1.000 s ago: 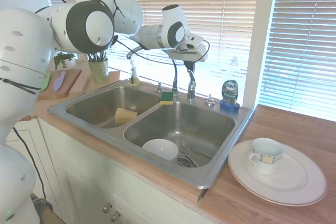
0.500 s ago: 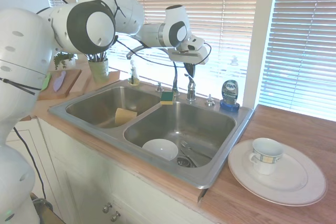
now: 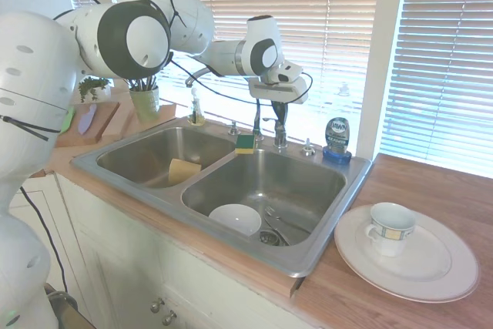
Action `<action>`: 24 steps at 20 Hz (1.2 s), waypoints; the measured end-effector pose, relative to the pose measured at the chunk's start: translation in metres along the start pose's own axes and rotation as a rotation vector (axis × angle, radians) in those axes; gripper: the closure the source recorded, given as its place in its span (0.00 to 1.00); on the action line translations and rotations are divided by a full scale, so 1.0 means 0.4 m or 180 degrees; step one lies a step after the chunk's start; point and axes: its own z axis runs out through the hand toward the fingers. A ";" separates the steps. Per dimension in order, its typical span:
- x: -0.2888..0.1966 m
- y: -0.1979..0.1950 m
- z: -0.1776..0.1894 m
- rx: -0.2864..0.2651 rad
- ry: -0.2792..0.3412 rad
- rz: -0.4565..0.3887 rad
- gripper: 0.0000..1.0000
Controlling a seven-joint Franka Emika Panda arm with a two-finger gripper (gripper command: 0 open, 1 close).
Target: Turn off the faucet
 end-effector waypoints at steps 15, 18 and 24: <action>-0.143 0.116 -0.035 -0.0457 -0.0619 0.0007 1.00; -0.191 0.178 -0.032 -0.0535 -0.0715 0.0017 1.00; -0.295 0.311 -0.033 -0.0574 -0.0825 0.0057 1.00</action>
